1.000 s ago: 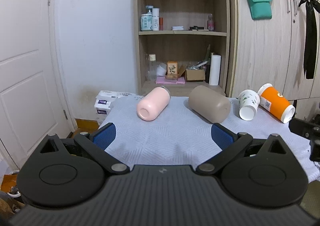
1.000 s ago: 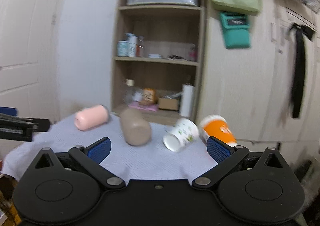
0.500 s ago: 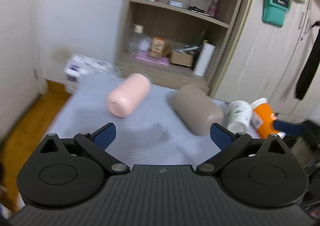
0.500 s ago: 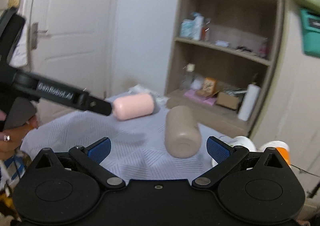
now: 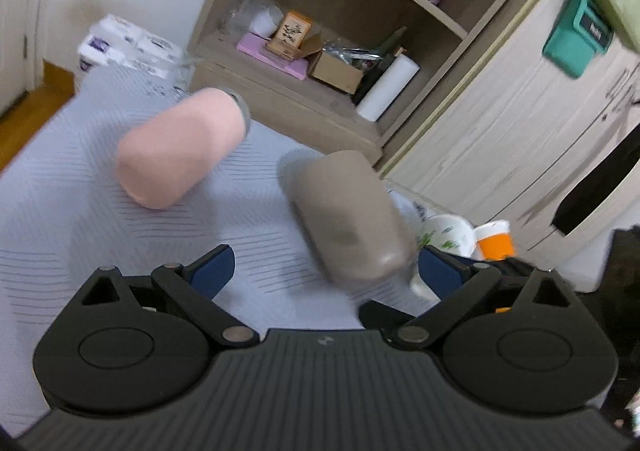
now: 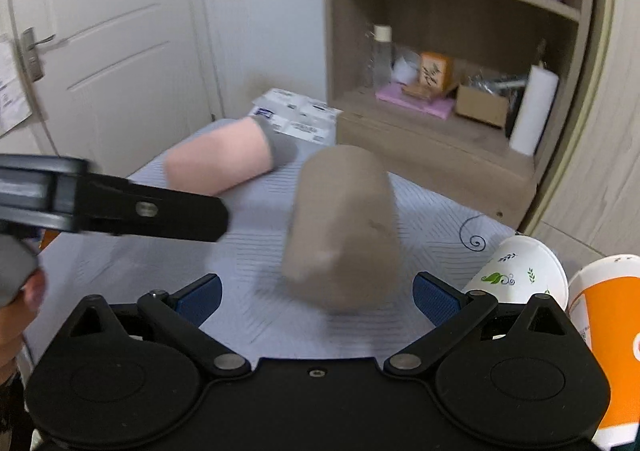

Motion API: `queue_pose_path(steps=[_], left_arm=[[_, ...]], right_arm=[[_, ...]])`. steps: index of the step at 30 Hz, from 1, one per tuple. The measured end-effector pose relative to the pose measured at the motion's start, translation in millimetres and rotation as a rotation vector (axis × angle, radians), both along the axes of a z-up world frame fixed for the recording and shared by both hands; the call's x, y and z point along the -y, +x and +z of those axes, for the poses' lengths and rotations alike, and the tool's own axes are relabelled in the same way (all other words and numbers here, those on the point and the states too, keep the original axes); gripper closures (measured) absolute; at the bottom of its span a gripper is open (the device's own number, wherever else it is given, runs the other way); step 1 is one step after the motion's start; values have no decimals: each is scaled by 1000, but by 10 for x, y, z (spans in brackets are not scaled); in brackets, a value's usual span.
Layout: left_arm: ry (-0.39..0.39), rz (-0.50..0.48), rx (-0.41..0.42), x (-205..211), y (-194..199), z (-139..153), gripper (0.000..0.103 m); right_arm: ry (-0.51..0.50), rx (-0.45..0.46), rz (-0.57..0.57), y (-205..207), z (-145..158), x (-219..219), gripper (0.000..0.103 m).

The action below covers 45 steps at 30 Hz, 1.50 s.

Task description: Flip cup upright

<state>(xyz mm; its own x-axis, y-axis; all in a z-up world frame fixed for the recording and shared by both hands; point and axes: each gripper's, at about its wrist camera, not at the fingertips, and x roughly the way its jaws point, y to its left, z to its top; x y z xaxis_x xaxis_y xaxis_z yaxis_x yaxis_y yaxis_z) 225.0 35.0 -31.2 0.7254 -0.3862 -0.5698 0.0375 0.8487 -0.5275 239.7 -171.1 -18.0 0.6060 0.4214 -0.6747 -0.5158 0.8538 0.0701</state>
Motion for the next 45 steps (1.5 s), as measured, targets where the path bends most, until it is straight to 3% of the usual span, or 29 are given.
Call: queue_pose_path(steps=[8,9,10,11,16,28,33,38,40,45], left_arm=[[-86,9,-39,39,243,-151,7],[-104,8,-40,31,263,-173,7],[-120,6,-34,26,282,-185,8],[-134,5,-30,22,291,-198,10],[-247,-13,-65,-44,319,-297,13],[-208,-10,-114,-23,150,-344,15],[-222,-36,-97,-7,32,-359,16],[-230,-67,-116,-14,-58,-419,20],[-207,-83,-128,-6,-82,-431,24],[-245,-137,-137,-30,-180,-447,36]], right_arm=[[36,-22,3,193,-130,-69,1],[28,-20,0,210,-137,-77,3],[17,-19,0,230,-145,-86,15],[2,-19,-3,248,-146,-96,20],[-14,-25,-15,239,-133,-82,21],[53,-116,-81,-1,-109,6,21],[98,-175,-87,-158,-127,70,21],[224,-308,-107,-231,-167,200,21],[269,-368,-110,-249,-206,248,21],[265,-383,-114,-361,-217,224,21]])
